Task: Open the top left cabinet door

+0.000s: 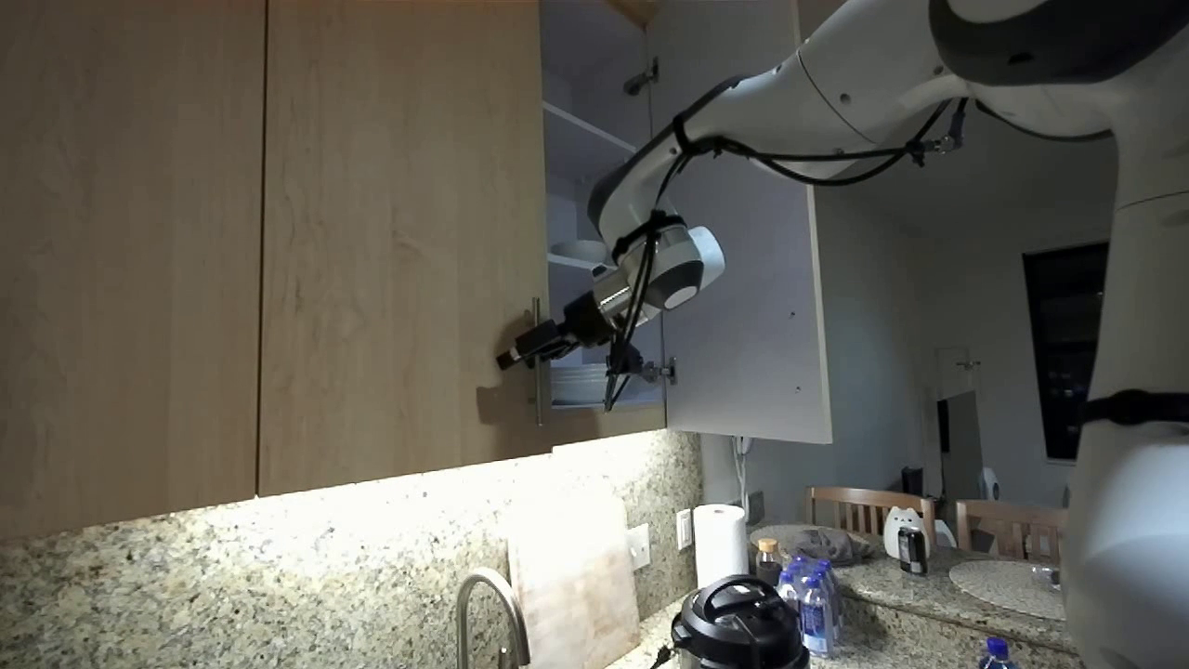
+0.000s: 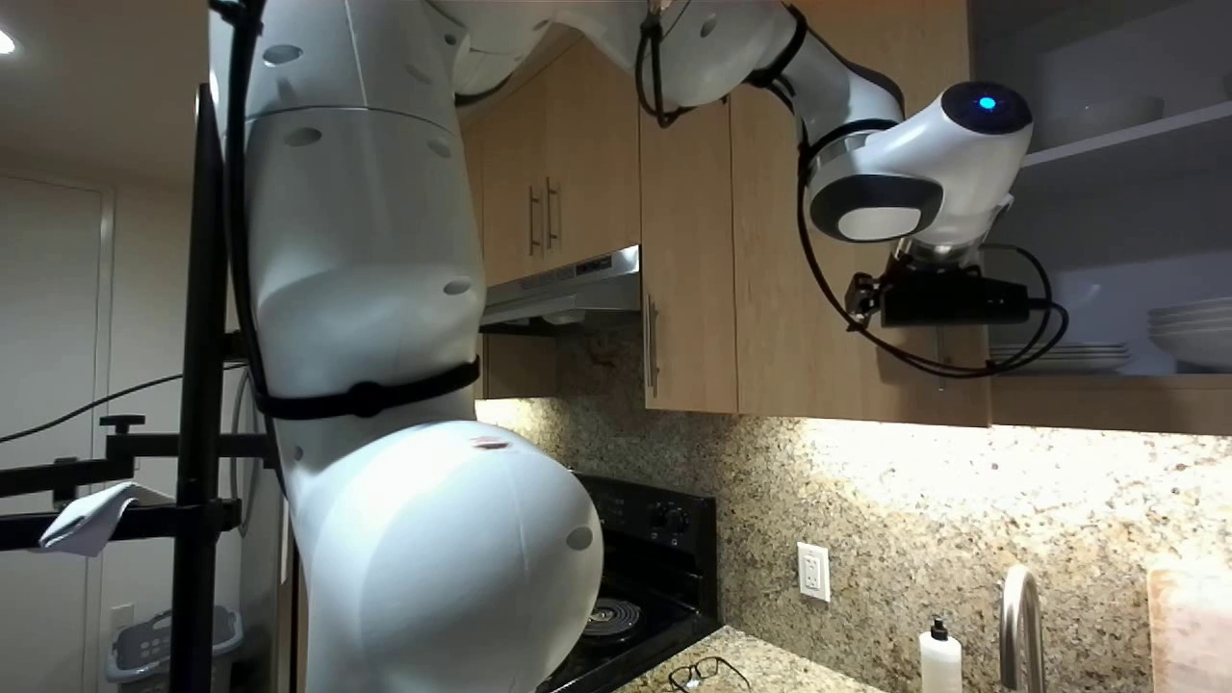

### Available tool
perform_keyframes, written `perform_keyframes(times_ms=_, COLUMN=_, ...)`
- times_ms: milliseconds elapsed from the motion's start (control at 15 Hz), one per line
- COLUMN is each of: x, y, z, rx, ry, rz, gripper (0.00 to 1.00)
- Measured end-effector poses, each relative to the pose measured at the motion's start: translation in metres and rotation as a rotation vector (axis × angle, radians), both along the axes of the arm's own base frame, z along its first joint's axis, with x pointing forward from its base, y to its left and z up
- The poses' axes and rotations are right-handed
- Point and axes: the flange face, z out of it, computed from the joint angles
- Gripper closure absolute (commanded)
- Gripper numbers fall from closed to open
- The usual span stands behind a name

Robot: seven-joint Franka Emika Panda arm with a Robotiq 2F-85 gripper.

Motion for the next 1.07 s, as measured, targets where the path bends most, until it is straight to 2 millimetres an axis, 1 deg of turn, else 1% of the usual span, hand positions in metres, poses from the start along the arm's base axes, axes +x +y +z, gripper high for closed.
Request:
perform_keyframes(times_ms=600, x=-0.015, y=0.002, z=-0.012, rx=-0.050, ry=-0.047, rz=0.077, gripper=0.00)
perform_keyframes(times_ms=1067, x=-0.039, y=0.004, z=-0.014, rx=-0.053, ry=-0.055, rz=0.084, gripper=0.00)
